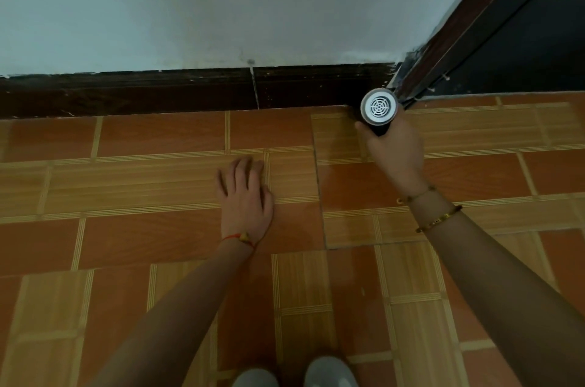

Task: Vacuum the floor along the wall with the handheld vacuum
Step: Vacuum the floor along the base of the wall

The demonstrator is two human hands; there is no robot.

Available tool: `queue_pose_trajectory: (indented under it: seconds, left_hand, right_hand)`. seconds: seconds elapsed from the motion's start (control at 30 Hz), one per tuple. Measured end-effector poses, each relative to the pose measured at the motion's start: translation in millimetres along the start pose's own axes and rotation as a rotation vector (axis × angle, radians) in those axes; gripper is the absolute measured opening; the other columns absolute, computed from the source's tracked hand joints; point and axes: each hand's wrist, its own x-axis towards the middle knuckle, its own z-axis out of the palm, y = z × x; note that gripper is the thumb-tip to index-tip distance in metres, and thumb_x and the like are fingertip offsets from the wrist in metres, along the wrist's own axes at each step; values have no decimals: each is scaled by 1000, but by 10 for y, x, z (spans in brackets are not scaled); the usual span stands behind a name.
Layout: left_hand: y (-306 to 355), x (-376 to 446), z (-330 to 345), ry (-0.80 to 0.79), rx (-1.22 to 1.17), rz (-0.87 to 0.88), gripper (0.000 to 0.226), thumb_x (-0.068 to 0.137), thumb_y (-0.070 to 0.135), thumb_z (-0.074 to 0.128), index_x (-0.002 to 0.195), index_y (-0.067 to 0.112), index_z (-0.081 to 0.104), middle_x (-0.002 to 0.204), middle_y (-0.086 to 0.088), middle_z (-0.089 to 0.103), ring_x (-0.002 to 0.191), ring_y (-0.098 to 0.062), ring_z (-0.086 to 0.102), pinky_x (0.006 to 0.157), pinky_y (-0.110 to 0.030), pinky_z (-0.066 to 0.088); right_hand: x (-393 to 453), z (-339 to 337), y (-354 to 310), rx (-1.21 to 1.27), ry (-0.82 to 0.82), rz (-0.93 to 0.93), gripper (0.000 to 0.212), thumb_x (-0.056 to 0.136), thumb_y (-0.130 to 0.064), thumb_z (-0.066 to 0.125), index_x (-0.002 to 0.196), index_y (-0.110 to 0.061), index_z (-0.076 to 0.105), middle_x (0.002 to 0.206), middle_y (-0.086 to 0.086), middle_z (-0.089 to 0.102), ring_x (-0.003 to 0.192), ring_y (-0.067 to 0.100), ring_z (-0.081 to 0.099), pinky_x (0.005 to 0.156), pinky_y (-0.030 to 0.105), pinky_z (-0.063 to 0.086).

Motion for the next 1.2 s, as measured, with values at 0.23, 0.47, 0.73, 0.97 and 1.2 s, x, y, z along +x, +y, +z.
queue_pose_trajectory:
  seconds: [0.23,0.47,0.73,0.97,1.2]
  left_hand:
    - [-4,-9,-7,23,-27,9,47,92,31,45,137,15,50,147,-10,44,141,-30,31,119,-61,15]
    - [-15,-9,-5,6,-12,5,48,94,32,44,139,15,49,147,-10,43,141,-31,32,119,-60,13]
    - [-11,-16,-8,15,-21,10,47,93,30,47,138,16,48,147,-9,42,141,-30,30,120,-60,13]
    - [-18,-17,-18,6,-35,9,48,94,32,43,139,17,48,147,-9,42,141,-30,32,120,-59,13]
    - [-13,-25,-21,5,-33,10,48,93,32,42,139,16,48,147,-9,42,141,-31,31,120,-59,13]
  right_hand:
    - [-40,221,-231,31,-130,-153,66,82,-44,71,137,-16,48,124,4,65,115,24,59,85,31,48]
    - [24,40,-12,-6,-17,-12,68,83,-45,70,140,-18,44,125,8,64,115,30,58,84,35,48]
    - [-74,43,-62,22,-82,-54,67,82,-44,71,138,-19,45,124,6,64,114,27,59,81,30,46]
    - [-189,80,-73,9,-234,-134,63,79,-50,71,132,-19,54,114,0,68,106,19,63,82,32,53]
    - [-363,-135,158,6,-143,-76,56,79,-47,73,124,-16,58,108,2,70,100,21,65,74,29,51]
